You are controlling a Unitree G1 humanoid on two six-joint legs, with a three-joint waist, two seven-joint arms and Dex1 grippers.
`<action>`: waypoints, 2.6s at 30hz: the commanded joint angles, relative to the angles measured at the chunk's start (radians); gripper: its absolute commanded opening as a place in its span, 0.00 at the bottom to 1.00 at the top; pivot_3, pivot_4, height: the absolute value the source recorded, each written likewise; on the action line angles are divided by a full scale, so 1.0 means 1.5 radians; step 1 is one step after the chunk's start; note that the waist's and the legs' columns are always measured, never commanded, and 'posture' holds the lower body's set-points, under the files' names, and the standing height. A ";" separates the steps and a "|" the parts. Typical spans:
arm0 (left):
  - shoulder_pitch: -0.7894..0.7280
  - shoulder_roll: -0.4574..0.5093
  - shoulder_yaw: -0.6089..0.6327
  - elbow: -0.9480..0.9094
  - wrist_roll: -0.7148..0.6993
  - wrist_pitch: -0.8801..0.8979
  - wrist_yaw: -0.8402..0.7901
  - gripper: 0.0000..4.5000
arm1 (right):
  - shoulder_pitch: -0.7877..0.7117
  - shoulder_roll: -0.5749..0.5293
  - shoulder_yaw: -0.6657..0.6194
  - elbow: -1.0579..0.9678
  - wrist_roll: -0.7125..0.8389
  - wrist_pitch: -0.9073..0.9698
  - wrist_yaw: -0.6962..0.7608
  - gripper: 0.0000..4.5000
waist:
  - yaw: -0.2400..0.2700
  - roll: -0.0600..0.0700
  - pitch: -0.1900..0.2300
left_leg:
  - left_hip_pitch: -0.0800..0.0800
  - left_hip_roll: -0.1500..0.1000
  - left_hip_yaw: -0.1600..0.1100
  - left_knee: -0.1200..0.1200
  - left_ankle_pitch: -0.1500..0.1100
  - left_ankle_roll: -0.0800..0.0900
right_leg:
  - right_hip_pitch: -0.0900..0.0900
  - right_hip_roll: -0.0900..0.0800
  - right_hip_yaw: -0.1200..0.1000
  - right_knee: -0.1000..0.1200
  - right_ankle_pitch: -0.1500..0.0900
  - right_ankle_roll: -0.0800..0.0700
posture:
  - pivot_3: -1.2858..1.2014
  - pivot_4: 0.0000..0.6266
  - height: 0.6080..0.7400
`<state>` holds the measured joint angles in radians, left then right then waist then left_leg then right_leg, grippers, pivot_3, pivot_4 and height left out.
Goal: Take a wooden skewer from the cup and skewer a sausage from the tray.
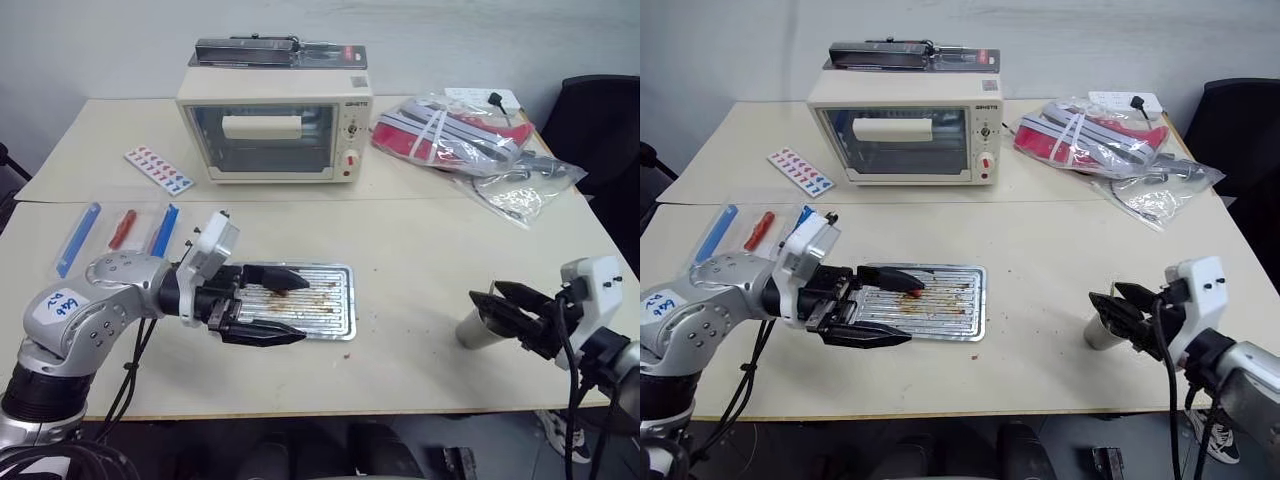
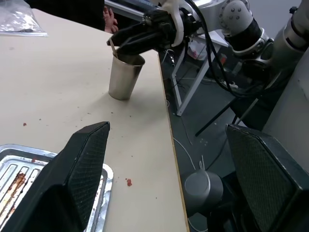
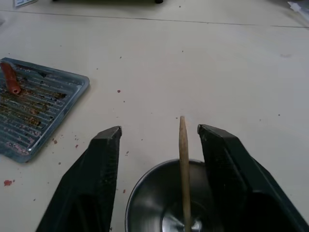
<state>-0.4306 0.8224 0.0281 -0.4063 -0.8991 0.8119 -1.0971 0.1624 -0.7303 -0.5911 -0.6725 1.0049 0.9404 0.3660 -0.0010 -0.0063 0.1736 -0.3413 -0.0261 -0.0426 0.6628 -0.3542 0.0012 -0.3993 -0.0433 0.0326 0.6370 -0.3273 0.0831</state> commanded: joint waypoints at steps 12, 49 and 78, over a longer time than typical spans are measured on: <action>-0.009 -0.009 0.011 0.004 0.011 -0.025 -0.004 0.90 | 0.002 0.004 0.009 0.008 -0.024 -0.032 -0.004 0.28 | 0.000 0.000 0.000 | 0.000 0.000 0.000 0.000 0.000 0.000 | 0.000 0.000 0.000 0.000 0.000 0.000 | 0.52 0.24 1.00; 0.012 -0.145 0.044 0.021 0.103 -0.113 0.175 0.90 | -0.552 -0.063 0.221 0.204 0.645 -0.121 -0.557 0.01 | -0.001 -0.001 0.003 | -0.012 0.001 -0.001 0.006 0.002 0.000 | -0.011 0.001 -0.002 0.002 0.000 0.001 | 0.52 0.24 1.00; -0.107 -0.428 -0.032 0.107 0.239 -0.265 0.364 0.63 | -0.648 0.267 0.179 0.234 0.645 -0.120 -0.790 0.00 | -0.003 -0.001 0.003 | -0.026 0.000 0.000 0.015 0.002 0.001 | -0.022 0.000 -0.002 0.010 0.002 0.003 | 0.52 0.24 1.00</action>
<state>-0.5713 0.1907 -0.0180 -0.2257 -0.5451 0.4405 -0.5568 -0.7962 -0.3366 -0.2937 -0.2848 1.9541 0.7660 -0.8200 -0.0049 -0.0079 0.1780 -0.3804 -0.0258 -0.0425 0.6846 -0.3515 0.0030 -0.4331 -0.0439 0.0302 0.6524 -0.3238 0.0880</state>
